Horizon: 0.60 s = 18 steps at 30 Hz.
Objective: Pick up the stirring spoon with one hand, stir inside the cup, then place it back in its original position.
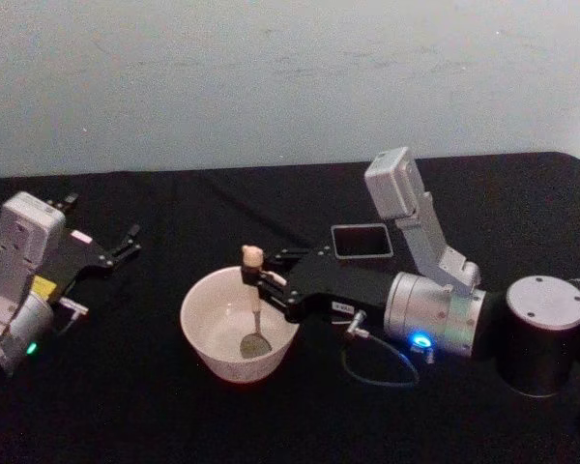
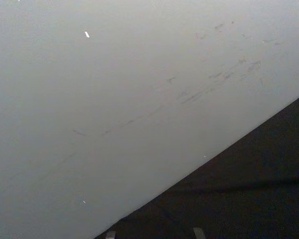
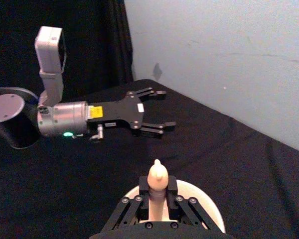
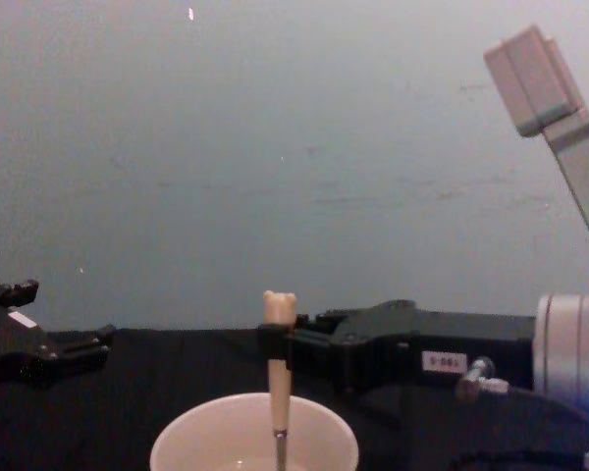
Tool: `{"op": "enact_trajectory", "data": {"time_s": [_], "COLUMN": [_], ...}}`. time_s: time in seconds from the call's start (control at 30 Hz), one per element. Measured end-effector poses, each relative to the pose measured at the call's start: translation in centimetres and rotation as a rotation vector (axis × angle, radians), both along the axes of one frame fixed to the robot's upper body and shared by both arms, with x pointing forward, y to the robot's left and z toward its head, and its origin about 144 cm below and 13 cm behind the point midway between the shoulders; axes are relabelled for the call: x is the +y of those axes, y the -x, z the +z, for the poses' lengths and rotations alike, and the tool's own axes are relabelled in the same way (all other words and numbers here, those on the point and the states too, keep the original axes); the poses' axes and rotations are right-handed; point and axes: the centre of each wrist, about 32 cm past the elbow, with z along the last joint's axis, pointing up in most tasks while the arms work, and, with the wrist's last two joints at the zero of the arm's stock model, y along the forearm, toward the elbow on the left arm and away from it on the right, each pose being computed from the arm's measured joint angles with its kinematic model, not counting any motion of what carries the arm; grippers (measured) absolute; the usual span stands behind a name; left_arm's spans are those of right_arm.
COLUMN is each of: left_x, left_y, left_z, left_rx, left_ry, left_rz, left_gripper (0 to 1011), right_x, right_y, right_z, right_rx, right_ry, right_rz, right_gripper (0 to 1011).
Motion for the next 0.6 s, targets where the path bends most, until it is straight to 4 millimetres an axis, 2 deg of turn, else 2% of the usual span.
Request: {"op": "enact_trajectory", "data": {"time_s": [0.27, 0.6], "left_x": [0.0, 0.0], "left_y": [0.0, 0.0], "left_z": [0.0, 0.0], "left_rx": [0.0, 0.0], "left_ry": [0.0, 0.0], "left_rz": [0.0, 0.0], "left_gripper": [1001, 1001], "right_x": [1.4, 2.9], "right_y": [-0.3, -1.9], "right_z": [0.0, -0.2], "right_rx": [0.0, -0.015], "right_ry": [-0.007, -0.009], "right_rz": [0.014, -0.013], "right_gripper": [202, 202]}}
